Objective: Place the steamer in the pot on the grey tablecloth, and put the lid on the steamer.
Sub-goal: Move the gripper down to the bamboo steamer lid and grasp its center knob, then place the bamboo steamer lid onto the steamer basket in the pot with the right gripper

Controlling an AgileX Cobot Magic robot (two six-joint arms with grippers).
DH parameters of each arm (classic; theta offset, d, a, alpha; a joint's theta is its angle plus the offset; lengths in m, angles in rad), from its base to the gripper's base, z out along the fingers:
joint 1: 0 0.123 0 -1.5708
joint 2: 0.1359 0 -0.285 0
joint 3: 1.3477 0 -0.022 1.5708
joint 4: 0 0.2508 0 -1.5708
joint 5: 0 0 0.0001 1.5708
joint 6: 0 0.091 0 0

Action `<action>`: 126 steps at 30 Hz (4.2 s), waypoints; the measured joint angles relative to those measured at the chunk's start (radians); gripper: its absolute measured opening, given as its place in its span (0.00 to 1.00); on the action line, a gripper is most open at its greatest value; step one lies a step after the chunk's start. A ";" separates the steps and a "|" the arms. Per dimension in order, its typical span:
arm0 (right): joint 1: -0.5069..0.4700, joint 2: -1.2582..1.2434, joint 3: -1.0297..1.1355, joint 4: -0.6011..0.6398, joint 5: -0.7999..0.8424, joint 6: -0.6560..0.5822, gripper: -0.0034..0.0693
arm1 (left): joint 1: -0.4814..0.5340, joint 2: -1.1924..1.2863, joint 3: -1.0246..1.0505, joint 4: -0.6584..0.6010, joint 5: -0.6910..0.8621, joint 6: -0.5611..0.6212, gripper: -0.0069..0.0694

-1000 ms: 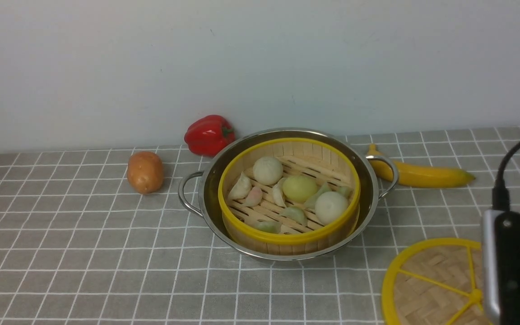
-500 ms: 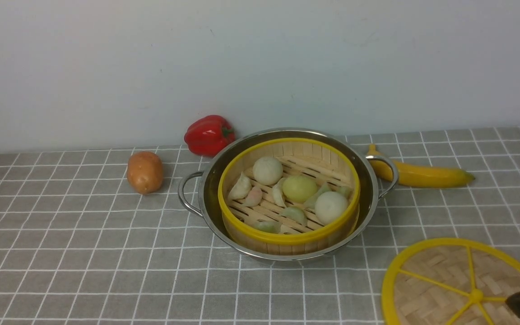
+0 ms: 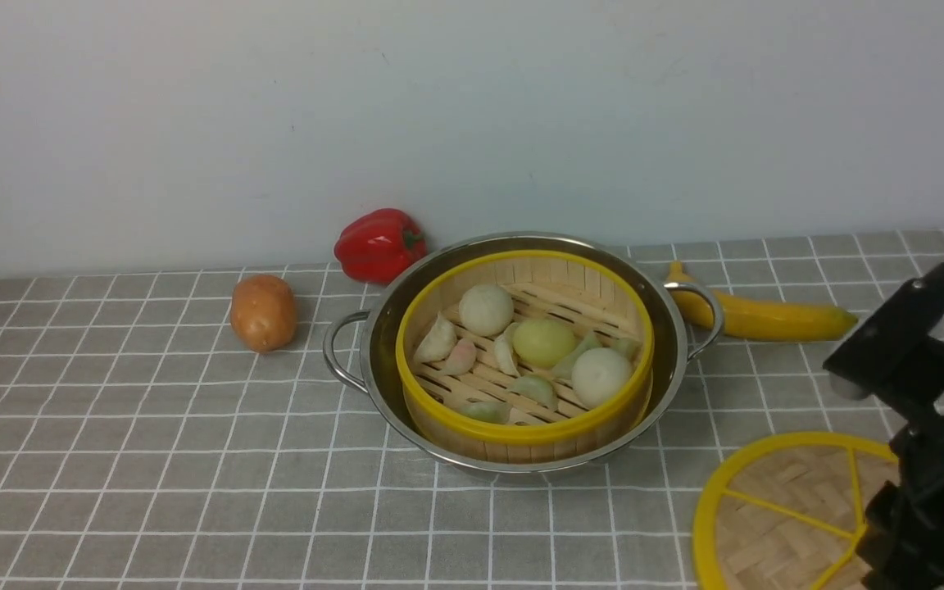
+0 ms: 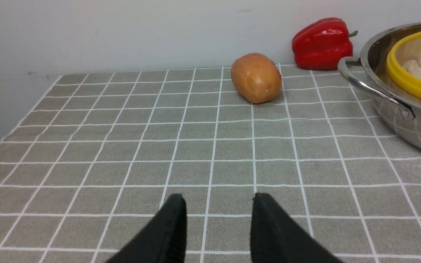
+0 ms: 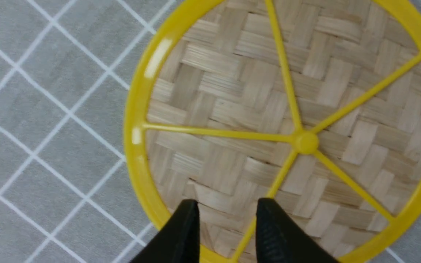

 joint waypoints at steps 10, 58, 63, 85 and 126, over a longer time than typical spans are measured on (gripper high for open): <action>-0.135 0.196 -0.024 0.026 -0.067 -0.089 0.38 | 0.000 0.000 0.000 0.000 0.000 0.000 0.41; -0.141 0.315 -0.031 0.013 -0.114 -0.230 0.25 | 0.000 0.000 0.000 0.000 0.000 0.000 0.41; -0.141 0.251 -0.030 0.017 -0.043 -0.327 0.25 | 0.000 0.000 0.000 0.000 0.000 0.000 0.41; -0.141 0.210 -0.410 0.324 0.137 -0.602 0.25 | 0.000 0.000 0.000 0.000 0.000 0.000 0.41; 0.134 0.237 -0.709 0.258 0.155 -0.435 0.25 | 0.000 0.000 0.000 0.000 0.000 0.000 0.41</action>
